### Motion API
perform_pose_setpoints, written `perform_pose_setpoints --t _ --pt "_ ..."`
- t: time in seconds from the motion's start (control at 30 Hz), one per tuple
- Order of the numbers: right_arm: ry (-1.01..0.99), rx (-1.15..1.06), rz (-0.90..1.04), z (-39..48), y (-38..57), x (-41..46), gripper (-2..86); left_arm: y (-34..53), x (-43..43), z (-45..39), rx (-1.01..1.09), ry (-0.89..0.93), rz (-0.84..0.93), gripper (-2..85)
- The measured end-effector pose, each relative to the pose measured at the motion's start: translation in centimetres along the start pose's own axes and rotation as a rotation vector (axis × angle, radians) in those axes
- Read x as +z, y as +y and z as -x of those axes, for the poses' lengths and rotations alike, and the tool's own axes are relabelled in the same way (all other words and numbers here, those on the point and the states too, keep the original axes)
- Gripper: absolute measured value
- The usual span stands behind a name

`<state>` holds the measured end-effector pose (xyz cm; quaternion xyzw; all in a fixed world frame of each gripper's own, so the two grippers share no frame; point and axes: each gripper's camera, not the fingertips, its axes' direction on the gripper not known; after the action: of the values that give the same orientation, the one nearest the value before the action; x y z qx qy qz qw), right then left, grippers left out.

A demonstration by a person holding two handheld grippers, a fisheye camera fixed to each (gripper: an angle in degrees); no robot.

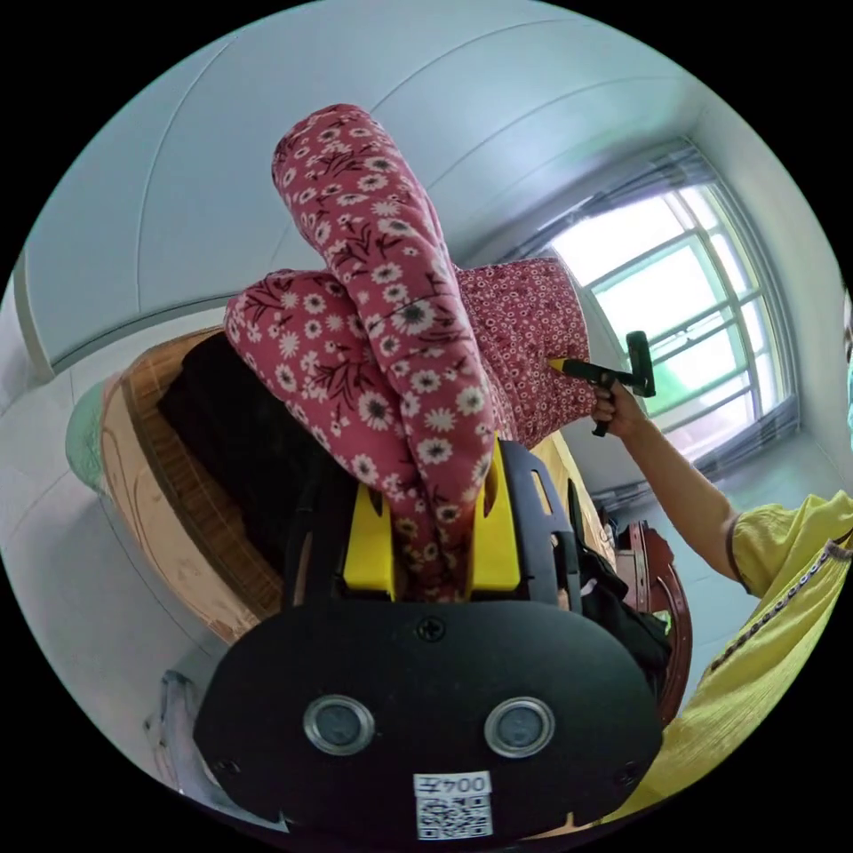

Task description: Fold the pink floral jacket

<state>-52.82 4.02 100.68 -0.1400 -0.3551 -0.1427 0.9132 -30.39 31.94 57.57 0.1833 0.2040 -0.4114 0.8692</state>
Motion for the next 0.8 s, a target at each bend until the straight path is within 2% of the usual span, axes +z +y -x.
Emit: perform_pose_setpoints --t 0.1,0.17,0.23,0.27,0.43,0.63,0.73,0.8 --pt "-0.023 0.075 0.082 -4.6 -2.5 7.4 10.1 2.3 3.6 5.7 -0.084 -0.016 0.020 15.4" --pt "0.032 0.185 0.166 -8.5 -3.2 13.3 10.7 4.0 6.7 9.8 -0.171 -0.028 0.091 15.5" --pt "0.056 0.234 0.249 -11.1 -2.8 16.7 10.7 6.2 8.6 14.2 -0.264 0.127 0.080 15.5" --pt "-0.001 0.263 0.251 -12.7 -2.4 17.5 10.1 6.5 8.6 14.6 -0.272 0.155 0.075 15.4" --pt "-0.152 0.269 0.187 -15.5 -0.4 15.9 6.7 5.5 8.4 15.2 -0.252 0.242 0.153 14.2" --pt "-0.155 0.217 0.117 -14.6 3.6 9.0 6.4 4.1 6.3 12.0 -0.094 0.261 0.142 13.8" --pt "-0.117 0.303 0.155 -18.6 7.3 10.1 8.9 5.4 10.1 14.7 -0.107 0.233 0.252 15.1" --pt "-0.188 0.367 0.180 -21.4 9.4 12.2 12.3 6.6 12.0 17.0 -0.157 0.211 0.291 15.9"
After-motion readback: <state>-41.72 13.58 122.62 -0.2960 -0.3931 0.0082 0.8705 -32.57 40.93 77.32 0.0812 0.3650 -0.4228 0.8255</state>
